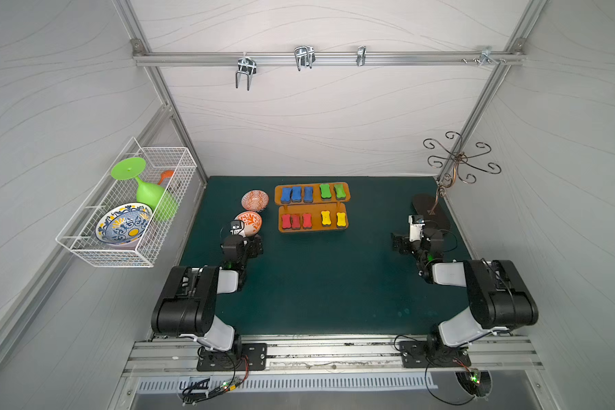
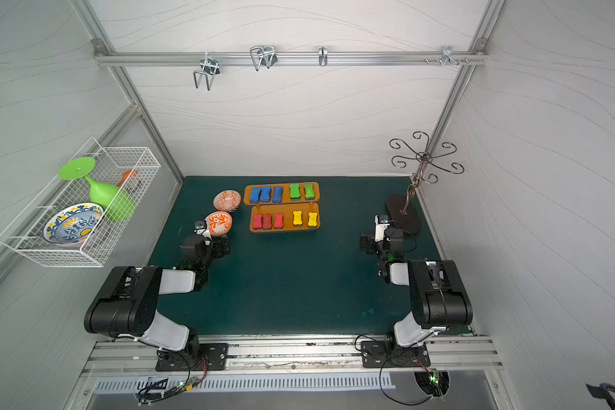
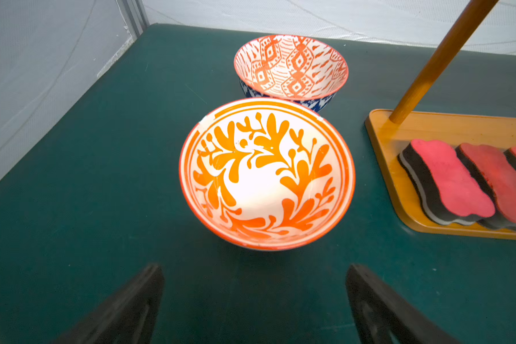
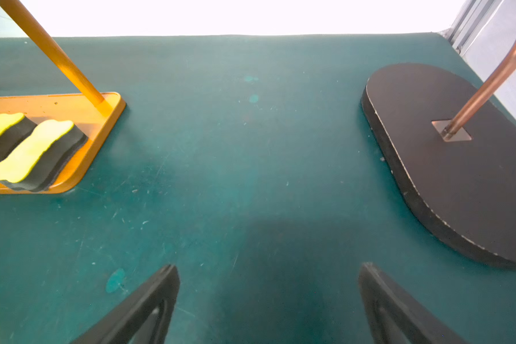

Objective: Remove the whiteboard erasers from the shelf
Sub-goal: Move the shelf to the center of the board.

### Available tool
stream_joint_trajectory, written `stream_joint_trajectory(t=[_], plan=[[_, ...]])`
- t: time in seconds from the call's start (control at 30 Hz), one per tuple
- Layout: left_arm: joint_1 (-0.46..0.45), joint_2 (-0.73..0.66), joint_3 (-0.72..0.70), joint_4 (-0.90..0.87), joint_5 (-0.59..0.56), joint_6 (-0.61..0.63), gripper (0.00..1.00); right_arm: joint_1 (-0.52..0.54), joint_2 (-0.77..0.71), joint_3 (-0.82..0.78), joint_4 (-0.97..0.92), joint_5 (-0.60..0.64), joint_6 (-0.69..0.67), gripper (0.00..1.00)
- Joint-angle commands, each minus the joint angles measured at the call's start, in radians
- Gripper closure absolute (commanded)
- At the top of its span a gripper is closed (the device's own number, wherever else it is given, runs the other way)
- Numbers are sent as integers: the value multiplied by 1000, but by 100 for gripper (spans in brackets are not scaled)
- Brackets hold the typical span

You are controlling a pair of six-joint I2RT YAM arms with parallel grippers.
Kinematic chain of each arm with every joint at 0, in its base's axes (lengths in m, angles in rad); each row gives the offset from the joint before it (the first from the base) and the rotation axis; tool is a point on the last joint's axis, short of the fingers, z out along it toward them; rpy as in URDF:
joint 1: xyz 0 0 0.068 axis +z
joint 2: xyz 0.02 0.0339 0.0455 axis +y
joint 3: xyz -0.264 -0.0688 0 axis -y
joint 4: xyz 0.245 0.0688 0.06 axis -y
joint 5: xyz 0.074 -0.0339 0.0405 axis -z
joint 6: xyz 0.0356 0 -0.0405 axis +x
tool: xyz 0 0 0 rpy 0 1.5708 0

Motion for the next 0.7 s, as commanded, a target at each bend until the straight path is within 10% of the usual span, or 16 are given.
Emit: stream_joint_trajectory(t=[0.0, 0.5, 0.57, 0.67], plan=[[7, 11, 37, 68, -14, -5, 0, 7, 13, 14, 32, -16, 9, 1], [6, -35, 39, 34, -23, -7, 0, 31, -9, 17, 30, 91, 21, 1], [5, -140, 80, -149, -59, -39, 0, 135, -104, 139, -265, 368, 23, 1], [-1, -324, 101, -371, -84, -108, 0, 227, -174, 327, -604, 397, 42, 1]])
